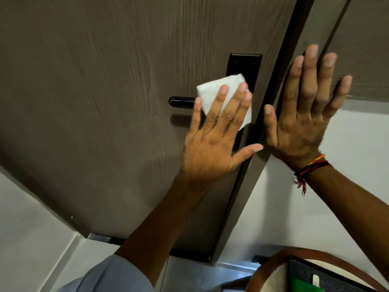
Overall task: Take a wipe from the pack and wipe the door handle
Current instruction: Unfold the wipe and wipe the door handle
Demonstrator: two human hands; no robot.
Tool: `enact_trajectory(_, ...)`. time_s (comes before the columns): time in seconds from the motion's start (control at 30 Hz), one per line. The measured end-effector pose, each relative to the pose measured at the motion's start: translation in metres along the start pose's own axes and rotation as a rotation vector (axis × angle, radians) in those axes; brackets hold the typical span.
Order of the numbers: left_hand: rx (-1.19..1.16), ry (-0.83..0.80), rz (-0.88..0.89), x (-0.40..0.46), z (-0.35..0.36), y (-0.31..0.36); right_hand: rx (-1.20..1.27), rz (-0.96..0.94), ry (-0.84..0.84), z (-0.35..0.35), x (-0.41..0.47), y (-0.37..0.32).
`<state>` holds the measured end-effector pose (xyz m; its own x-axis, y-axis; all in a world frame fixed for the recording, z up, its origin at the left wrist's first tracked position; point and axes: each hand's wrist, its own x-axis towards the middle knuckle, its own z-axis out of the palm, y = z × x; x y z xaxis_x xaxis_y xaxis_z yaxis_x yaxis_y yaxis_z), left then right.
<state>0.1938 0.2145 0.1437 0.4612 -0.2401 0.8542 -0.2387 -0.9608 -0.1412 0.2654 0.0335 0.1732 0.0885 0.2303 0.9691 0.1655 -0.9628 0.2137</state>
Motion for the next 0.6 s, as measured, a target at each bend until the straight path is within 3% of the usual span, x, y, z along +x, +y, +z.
enact_trajectory(0.07, -0.011, -0.007, 0.016, 0.000, -0.005, -0.006, 0.004, -0.002, 0.008, -0.001, 0.000, 0.001)
enact_trajectory(0.33, -0.031, -0.023, -0.245, -0.010, -0.026, -0.066, 0.002, -0.010, 0.004, -0.002, 0.001, 0.000)
enact_trajectory(0.47, -0.143, -0.043, -0.297, -0.016, -0.023, -0.058, -0.009, -0.002, -0.005, 0.001, 0.000, 0.000)
enact_trajectory(0.6, -0.034, -0.026, -0.342, -0.018, -0.011, -0.039, -0.011, -0.003, -0.007, 0.003, 0.000, 0.001)
